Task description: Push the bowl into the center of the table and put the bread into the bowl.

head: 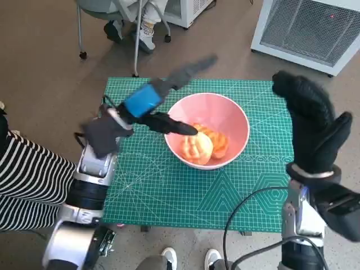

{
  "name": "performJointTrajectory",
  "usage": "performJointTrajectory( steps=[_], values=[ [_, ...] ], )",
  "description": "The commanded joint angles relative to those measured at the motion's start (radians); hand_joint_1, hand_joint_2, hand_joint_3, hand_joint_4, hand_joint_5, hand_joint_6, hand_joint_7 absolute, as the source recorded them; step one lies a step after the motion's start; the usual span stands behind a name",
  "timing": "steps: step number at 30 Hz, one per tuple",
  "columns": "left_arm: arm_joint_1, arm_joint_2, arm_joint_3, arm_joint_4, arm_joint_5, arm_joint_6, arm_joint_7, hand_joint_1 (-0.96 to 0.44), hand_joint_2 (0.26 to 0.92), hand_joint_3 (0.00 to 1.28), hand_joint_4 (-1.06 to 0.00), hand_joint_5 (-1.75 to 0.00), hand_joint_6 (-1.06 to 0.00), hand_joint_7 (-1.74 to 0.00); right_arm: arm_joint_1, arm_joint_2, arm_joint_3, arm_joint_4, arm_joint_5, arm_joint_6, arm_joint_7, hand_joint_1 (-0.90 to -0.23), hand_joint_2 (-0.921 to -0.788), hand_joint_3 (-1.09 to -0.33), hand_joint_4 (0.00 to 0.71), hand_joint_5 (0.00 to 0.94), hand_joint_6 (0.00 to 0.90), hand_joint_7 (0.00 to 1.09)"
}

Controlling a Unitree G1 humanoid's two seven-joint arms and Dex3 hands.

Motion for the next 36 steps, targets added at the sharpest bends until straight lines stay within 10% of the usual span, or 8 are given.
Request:
performJointTrajectory(
  steps=[1,13,36],
  values=[
    [0.046,-0.127,0.074,-0.027,-0.139,-0.012,0.031,-0.59,0.920,0.16,0.00,0.00,-0.14,-0.04,-0.037,-0.007,-0.004,0.016,-0.034,0.036,-0.039,-0.668,-0.921,-0.747,0.204,0.004,0.095,0.41],
    [0.092,-0.219,0.120,0.000,-0.069,-0.156,0.167,-0.59,0.921,0.33,-0.08,-0.04,-0.01,-0.52,-0.111,0.006,0.027,0.041,-0.078,0.075,-0.079,-0.666,-0.921,-0.753,0.197,0.001,0.114,0.41],
    [0.104,-0.222,0.132,0.098,-0.021,-0.330,0.181,-0.66,0.921,0.36,-0.06,-0.01,0.00,-0.37,-0.137,-0.004,0.033,0.074,-0.060,0.078,-0.049,-0.655,-0.921,-0.758,0.181,0.000,0.101,0.39]
  ],
)
